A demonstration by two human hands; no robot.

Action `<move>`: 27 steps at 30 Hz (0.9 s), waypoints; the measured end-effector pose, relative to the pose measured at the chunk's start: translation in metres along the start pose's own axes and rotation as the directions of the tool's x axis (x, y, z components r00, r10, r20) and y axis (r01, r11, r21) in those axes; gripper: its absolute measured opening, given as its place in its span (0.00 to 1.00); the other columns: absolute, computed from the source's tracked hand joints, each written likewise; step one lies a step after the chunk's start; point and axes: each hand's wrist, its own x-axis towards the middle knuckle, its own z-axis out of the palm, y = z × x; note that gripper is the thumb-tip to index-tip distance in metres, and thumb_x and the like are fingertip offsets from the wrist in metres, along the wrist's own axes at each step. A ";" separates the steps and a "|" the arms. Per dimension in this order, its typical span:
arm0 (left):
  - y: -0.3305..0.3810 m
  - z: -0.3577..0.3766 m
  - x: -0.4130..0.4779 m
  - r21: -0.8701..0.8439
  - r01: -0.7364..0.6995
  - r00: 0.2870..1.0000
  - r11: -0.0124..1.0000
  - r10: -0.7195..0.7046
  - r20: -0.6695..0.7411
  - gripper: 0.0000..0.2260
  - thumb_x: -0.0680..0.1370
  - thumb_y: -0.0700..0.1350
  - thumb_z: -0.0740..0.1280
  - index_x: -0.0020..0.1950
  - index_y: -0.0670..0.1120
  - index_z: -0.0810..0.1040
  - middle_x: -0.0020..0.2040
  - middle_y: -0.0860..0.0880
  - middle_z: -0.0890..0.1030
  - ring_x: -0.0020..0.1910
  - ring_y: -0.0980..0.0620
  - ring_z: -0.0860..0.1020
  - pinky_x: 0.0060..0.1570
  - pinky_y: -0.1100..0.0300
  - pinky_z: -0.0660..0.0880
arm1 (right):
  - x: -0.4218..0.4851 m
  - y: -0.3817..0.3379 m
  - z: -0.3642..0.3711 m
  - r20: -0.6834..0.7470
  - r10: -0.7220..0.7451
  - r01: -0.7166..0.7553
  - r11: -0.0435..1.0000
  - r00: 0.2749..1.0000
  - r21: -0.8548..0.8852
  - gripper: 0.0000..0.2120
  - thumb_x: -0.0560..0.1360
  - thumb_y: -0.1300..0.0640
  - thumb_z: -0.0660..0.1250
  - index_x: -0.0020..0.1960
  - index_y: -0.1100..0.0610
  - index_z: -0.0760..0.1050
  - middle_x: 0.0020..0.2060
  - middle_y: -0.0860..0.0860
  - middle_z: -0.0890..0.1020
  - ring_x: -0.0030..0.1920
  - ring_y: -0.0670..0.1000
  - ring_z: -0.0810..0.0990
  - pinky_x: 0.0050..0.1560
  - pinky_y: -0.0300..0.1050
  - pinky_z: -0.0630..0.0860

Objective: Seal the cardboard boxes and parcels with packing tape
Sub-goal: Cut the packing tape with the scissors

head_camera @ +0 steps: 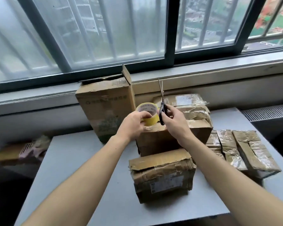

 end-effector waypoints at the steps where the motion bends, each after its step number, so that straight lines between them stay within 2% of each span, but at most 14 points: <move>1: -0.002 0.004 0.002 0.021 -0.008 1.000 1.000 0.008 0.019 0.15 0.75 0.35 0.68 0.57 0.50 0.82 0.55 0.49 0.82 0.56 0.49 0.78 0.61 0.53 0.75 | -0.003 0.003 -0.003 -0.027 0.010 -0.010 1.000 1.000 -0.004 0.05 0.80 0.54 0.67 0.53 0.44 0.78 0.40 0.43 0.81 0.37 0.41 0.77 0.41 0.42 0.74; 4: -0.006 0.009 0.004 0.006 -0.084 0.996 0.996 0.083 0.010 0.15 0.75 0.34 0.67 0.58 0.46 0.82 0.56 0.48 0.82 0.58 0.49 0.77 0.63 0.56 0.72 | -0.014 0.010 -0.007 -0.092 0.041 -0.045 0.998 0.995 -0.045 0.07 0.80 0.54 0.67 0.52 0.41 0.76 0.40 0.42 0.80 0.39 0.43 0.77 0.46 0.48 0.77; 7: -0.014 0.008 0.001 0.050 -0.238 0.965 0.970 0.242 -0.100 0.14 0.74 0.37 0.70 0.58 0.45 0.82 0.58 0.49 0.82 0.59 0.48 0.76 0.63 0.52 0.72 | -0.029 0.013 -0.003 -0.139 0.068 -0.076 0.996 0.988 -0.052 0.07 0.80 0.53 0.67 0.54 0.40 0.76 0.39 0.40 0.80 0.40 0.42 0.78 0.45 0.46 0.78; 9: -0.018 0.008 -0.003 0.052 -0.323 0.933 0.945 0.327 -0.151 0.12 0.74 0.38 0.71 0.56 0.44 0.82 0.57 0.49 0.81 0.57 0.47 0.75 0.61 0.51 0.72 | -0.039 0.013 0.000 -0.169 0.066 -0.079 0.994 0.983 -0.071 0.07 0.80 0.52 0.67 0.52 0.39 0.76 0.42 0.43 0.80 0.42 0.44 0.79 0.46 0.49 0.79; 12: -0.016 0.010 -0.015 -0.037 -0.405 0.907 0.913 0.396 -0.145 0.08 0.75 0.38 0.71 0.54 0.43 0.82 0.56 0.48 0.79 0.56 0.48 0.75 0.62 0.54 0.72 | -0.053 0.017 0.004 -0.195 0.083 -0.103 0.991 0.977 -0.090 0.06 0.79 0.52 0.68 0.55 0.43 0.77 0.43 0.45 0.81 0.43 0.45 0.80 0.49 0.52 0.80; 14: -0.011 0.011 -0.030 -0.130 -0.360 0.933 0.924 0.357 -0.043 0.07 0.77 0.39 0.70 0.54 0.43 0.82 0.55 0.48 0.79 0.55 0.49 0.77 0.60 0.55 0.74 | -0.062 0.019 0.005 -0.195 0.100 -0.121 0.988 0.976 -0.097 0.09 0.79 0.54 0.68 0.59 0.48 0.78 0.42 0.45 0.82 0.42 0.44 0.80 0.48 0.50 0.80; 16: -0.004 0.013 -0.045 -0.168 -0.243 0.953 0.955 0.268 0.142 0.08 0.78 0.44 0.70 0.56 0.46 0.82 0.55 0.49 0.80 0.55 0.51 0.78 0.59 0.54 0.76 | -0.070 0.021 0.004 -0.194 0.097 -0.117 0.989 0.976 -0.094 0.09 0.79 0.55 0.68 0.59 0.49 0.79 0.42 0.46 0.82 0.42 0.44 0.80 0.48 0.51 0.80; 18: 0.002 0.024 -0.054 -0.060 -0.164 0.910 0.985 0.175 0.375 0.20 0.76 0.55 0.72 0.65 0.49 0.77 0.61 0.49 0.79 0.61 0.49 0.77 0.63 0.51 0.74 | -0.077 0.021 -0.001 -0.200 0.090 -0.110 0.990 0.976 -0.092 0.09 0.79 0.54 0.68 0.58 0.49 0.79 0.44 0.48 0.82 0.42 0.46 0.80 0.49 0.51 0.80; 20: 0.006 0.040 -0.061 0.159 -0.140 0.821 0.977 0.025 0.571 0.40 0.70 0.68 0.71 0.76 0.51 0.64 0.71 0.48 0.71 0.70 0.46 0.70 0.69 0.47 0.69 | -0.081 0.020 -0.009 -0.193 0.078 -0.098 0.990 0.978 -0.097 0.08 0.79 0.53 0.69 0.58 0.47 0.78 0.43 0.48 0.81 0.42 0.45 0.79 0.48 0.50 0.79; 21: 0.007 0.050 -0.065 0.257 -0.134 0.779 0.957 -0.059 0.625 0.47 0.67 0.72 0.70 0.79 0.52 0.57 0.74 0.47 0.67 0.73 0.45 0.66 0.71 0.44 0.66 | -0.084 0.020 -0.014 -0.182 0.075 -0.095 0.990 0.981 -0.105 0.08 0.79 0.52 0.69 0.57 0.45 0.77 0.43 0.47 0.81 0.42 0.45 0.79 0.47 0.49 0.79; 22: 0.007 0.058 -0.067 0.322 -0.120 0.750 0.939 -0.127 0.649 0.51 0.66 0.73 0.70 0.80 0.53 0.52 0.75 0.47 0.64 0.73 0.44 0.65 0.70 0.43 0.65 | -0.086 0.022 -0.020 -0.165 0.070 -0.090 0.989 0.984 -0.117 0.08 0.79 0.52 0.69 0.57 0.45 0.77 0.43 0.47 0.81 0.42 0.46 0.79 0.47 0.48 0.79; 24: 0.008 0.073 -0.072 0.370 -0.090 0.738 0.925 -0.187 0.648 0.51 0.67 0.69 0.73 0.80 0.52 0.51 0.74 0.46 0.65 0.72 0.43 0.66 0.68 0.44 0.67 | -0.093 0.026 -0.035 -0.127 0.073 -0.089 0.988 0.989 -0.124 0.09 0.78 0.51 0.70 0.58 0.46 0.76 0.43 0.47 0.81 0.43 0.46 0.80 0.47 0.47 0.80; 27: 0.009 0.081 -0.080 0.347 -0.033 0.816 0.937 -0.175 0.551 0.37 0.73 0.55 0.74 0.77 0.51 0.61 0.70 0.48 0.72 0.67 0.47 0.72 0.63 0.52 0.73 | -0.102 0.035 -0.060 -0.082 0.106 -0.114 0.988 0.991 -0.100 0.15 0.77 0.52 0.71 0.62 0.50 0.75 0.44 0.50 0.81 0.44 0.48 0.80 0.47 0.45 0.80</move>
